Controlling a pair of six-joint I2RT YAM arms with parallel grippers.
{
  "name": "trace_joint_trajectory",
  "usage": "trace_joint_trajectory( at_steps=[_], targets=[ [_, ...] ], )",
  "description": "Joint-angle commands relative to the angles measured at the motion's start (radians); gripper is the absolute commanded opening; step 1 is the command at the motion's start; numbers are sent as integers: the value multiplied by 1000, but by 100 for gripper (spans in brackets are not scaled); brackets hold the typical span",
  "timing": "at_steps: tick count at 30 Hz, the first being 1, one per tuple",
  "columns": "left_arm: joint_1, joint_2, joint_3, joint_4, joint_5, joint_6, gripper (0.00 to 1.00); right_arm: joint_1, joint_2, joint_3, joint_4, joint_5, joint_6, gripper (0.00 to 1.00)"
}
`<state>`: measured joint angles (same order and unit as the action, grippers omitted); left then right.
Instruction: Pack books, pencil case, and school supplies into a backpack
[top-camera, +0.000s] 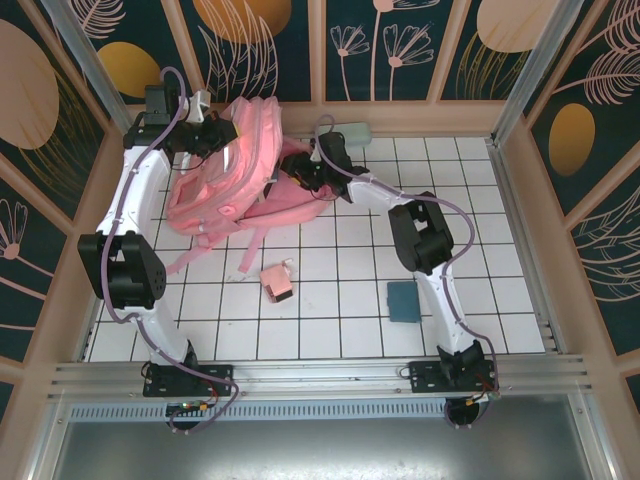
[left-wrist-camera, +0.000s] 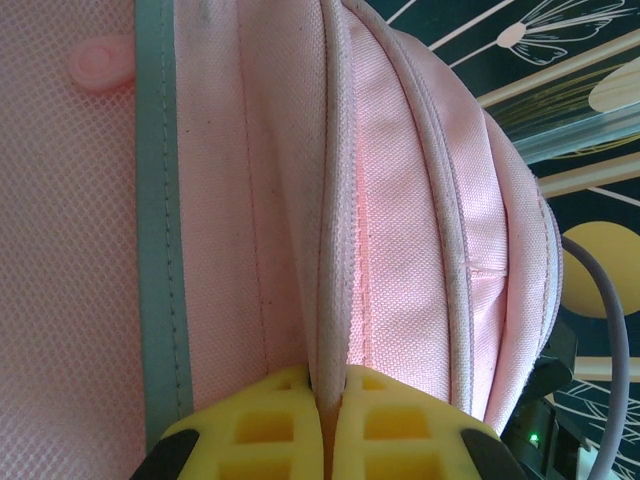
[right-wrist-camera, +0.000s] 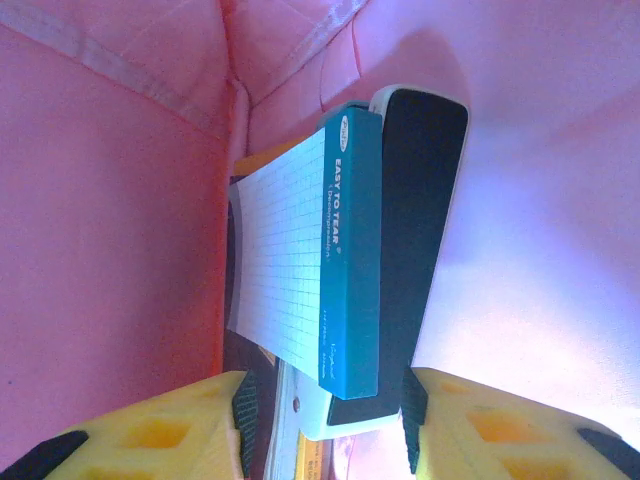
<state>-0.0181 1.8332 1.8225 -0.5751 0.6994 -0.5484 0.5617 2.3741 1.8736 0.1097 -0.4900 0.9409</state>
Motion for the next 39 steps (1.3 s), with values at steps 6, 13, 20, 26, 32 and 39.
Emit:
trace_joint_trajectory(
  at_steps=[6, 13, 20, 26, 32, 39],
  targets=[
    [-8, -102, 13, 195, 114, -13, 0, 15, 83, 48, 104, -73, 73, 42],
    [-8, -111, 0, 201, 115, -18, 0, 42, 172, 174, 77, -93, 94, 14],
    [-8, -113, -21, 211, 120, -26, 0, 77, 214, 282, 74, -76, 108, 6],
    [-8, -113, -32, 222, 126, -35, 0, 117, 323, 469, -1, -88, 125, 11],
    [-8, -143, -52, 222, 119, -27, 0, 110, 219, 340, 15, -75, 66, 22],
    [-8, -149, -83, 218, 73, -2, 0, 90, 41, 191, -27, -37, -31, 35]
  ],
)
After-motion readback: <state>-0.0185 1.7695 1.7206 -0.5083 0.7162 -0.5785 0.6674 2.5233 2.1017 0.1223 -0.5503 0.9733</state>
